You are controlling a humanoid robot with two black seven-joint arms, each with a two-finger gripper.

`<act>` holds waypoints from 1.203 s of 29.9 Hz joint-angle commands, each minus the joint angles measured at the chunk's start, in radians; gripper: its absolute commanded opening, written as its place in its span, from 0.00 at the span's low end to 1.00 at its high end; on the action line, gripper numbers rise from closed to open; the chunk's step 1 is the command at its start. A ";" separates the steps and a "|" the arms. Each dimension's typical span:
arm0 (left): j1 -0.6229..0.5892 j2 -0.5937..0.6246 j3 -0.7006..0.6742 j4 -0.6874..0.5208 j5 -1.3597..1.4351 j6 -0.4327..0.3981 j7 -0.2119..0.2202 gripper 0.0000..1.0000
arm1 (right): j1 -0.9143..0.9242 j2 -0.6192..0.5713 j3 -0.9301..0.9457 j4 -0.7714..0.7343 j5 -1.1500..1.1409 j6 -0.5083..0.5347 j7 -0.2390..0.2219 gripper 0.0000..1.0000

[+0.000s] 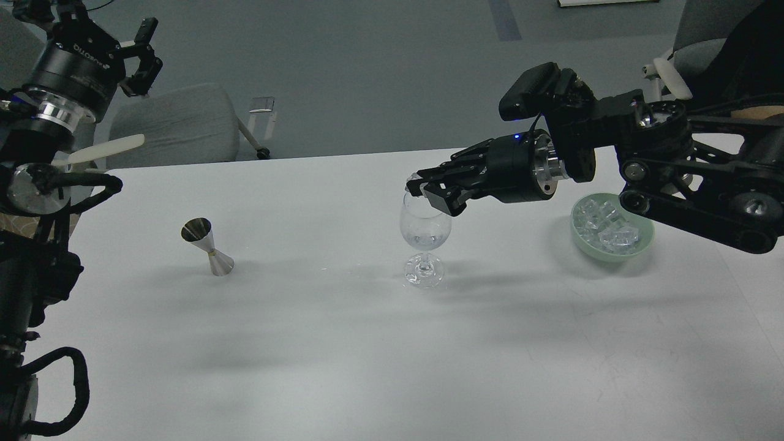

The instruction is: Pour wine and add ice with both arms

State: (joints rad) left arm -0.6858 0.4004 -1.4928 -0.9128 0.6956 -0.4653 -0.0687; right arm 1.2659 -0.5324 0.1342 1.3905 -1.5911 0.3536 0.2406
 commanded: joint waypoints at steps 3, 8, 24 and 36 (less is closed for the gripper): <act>-0.001 0.001 -0.001 0.000 -0.001 0.000 -0.002 0.98 | 0.019 0.005 -0.016 -0.004 0.002 0.014 0.000 0.13; -0.001 0.001 -0.001 0.000 -0.001 0.000 -0.002 0.98 | 0.026 0.002 -0.022 -0.005 0.000 0.018 0.000 0.13; 0.000 0.005 -0.001 0.002 -0.002 -0.001 -0.003 0.98 | 0.032 0.000 -0.044 -0.016 0.000 0.048 0.000 0.15; 0.000 0.005 0.000 0.002 -0.001 -0.001 -0.002 0.98 | 0.032 0.002 -0.042 -0.015 0.023 0.045 0.000 0.52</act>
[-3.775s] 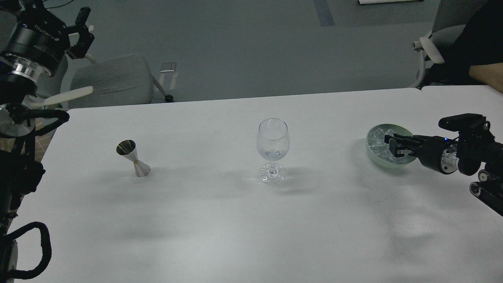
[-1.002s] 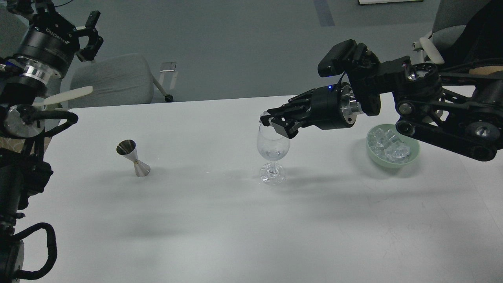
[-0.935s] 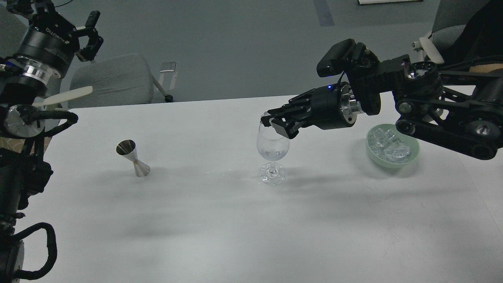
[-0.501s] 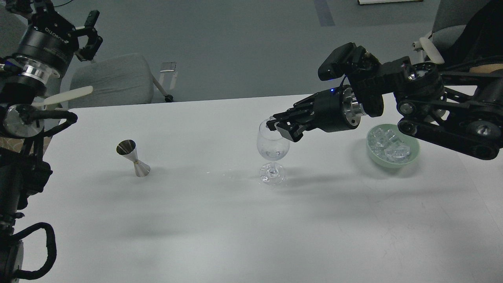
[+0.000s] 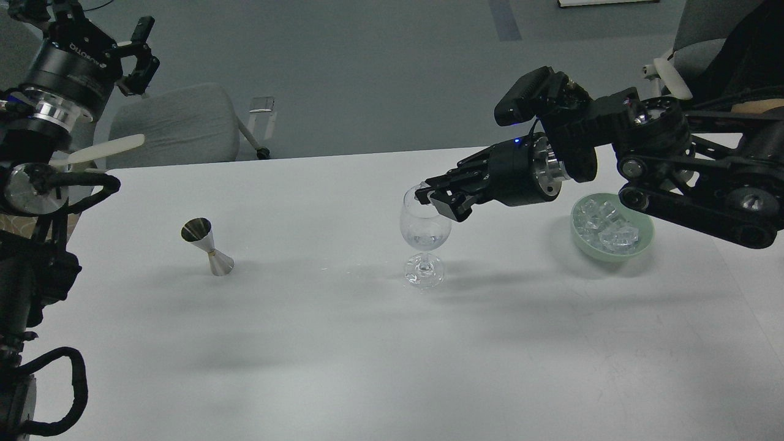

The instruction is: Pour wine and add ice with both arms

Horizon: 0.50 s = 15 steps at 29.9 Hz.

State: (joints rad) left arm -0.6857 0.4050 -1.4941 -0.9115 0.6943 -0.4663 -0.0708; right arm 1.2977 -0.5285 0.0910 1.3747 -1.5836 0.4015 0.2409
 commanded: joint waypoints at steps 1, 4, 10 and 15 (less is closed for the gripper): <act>0.000 0.000 0.000 -0.001 0.001 0.000 0.000 0.98 | 0.000 -0.002 0.001 0.001 0.020 -0.003 0.000 0.53; 0.000 0.000 0.002 -0.001 0.001 0.000 0.000 0.98 | 0.002 -0.004 0.001 0.001 0.022 -0.003 0.000 0.58; 0.000 0.001 0.000 0.000 -0.001 0.000 0.000 0.98 | 0.002 -0.005 0.003 0.003 0.024 -0.003 0.000 0.58; 0.000 0.003 0.000 -0.001 -0.001 0.001 0.000 0.98 | 0.005 -0.005 0.004 0.000 0.024 -0.009 0.000 0.60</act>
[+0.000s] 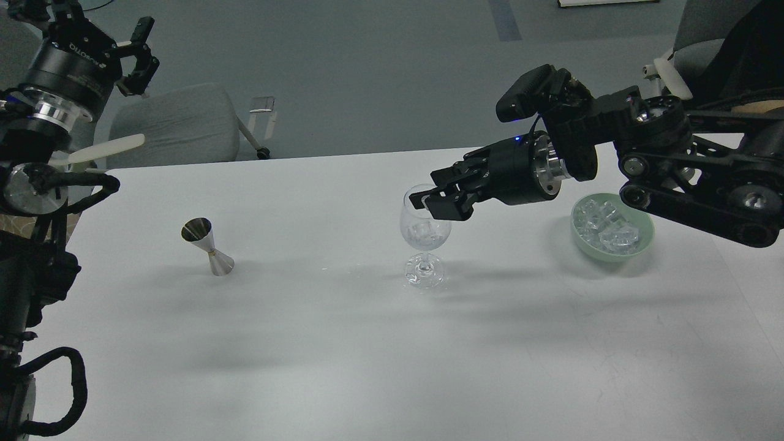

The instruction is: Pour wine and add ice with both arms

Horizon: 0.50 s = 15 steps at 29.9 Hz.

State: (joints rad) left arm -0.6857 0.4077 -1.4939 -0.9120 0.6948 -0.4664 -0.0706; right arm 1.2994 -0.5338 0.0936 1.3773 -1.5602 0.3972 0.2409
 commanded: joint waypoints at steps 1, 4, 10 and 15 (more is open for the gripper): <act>0.000 0.000 0.000 0.001 -0.001 0.002 0.000 0.98 | 0.012 -0.003 0.001 -0.004 0.000 -0.008 0.000 0.63; 0.000 0.000 0.000 0.001 -0.001 0.003 0.005 0.98 | 0.023 -0.005 0.020 -0.020 0.043 -0.023 0.000 0.90; -0.012 -0.004 -0.005 0.015 -0.011 0.084 -0.005 0.98 | 0.021 -0.025 0.107 -0.118 0.170 -0.066 0.000 0.98; -0.028 -0.010 0.009 0.019 -0.052 0.080 0.011 0.98 | 0.011 -0.015 0.179 -0.223 0.225 -0.095 0.000 1.00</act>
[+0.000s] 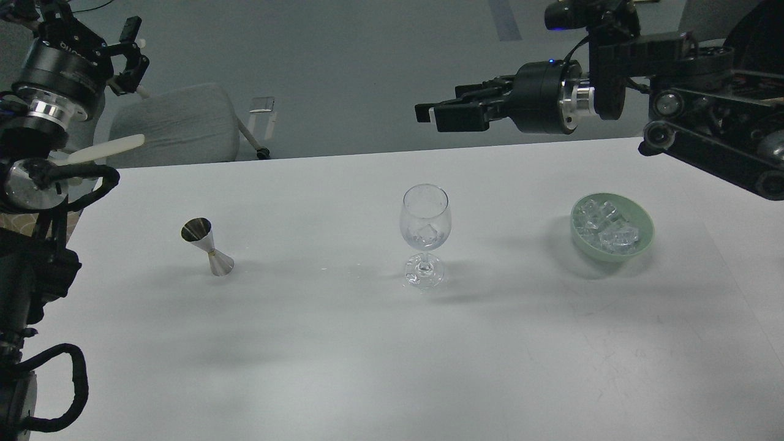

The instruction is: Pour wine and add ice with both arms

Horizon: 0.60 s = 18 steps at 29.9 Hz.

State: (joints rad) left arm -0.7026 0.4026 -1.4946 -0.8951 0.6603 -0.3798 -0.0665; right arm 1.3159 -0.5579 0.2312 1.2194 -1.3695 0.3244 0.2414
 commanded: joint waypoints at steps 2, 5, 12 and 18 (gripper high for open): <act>-0.011 -0.022 0.016 0.004 -0.024 -0.016 0.007 0.98 | -0.012 0.013 0.083 -0.104 0.062 -0.077 -0.001 1.00; -0.012 -0.031 0.017 0.018 -0.040 -0.016 0.033 0.98 | -0.027 0.041 0.118 -0.177 0.113 -0.152 -0.001 1.00; -0.026 -0.034 0.016 0.036 -0.065 0.007 0.186 0.98 | -0.089 0.192 0.250 -0.440 0.430 -0.249 0.002 1.00; -0.012 -0.042 0.019 0.036 -0.083 -0.043 0.154 0.98 | -0.179 0.274 0.408 -0.564 0.610 -0.246 0.019 0.97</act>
State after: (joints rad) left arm -0.7254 0.3666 -1.4783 -0.8566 0.5847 -0.3880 0.1111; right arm 1.1879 -0.3182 0.5658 0.6932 -0.8254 0.0740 0.2519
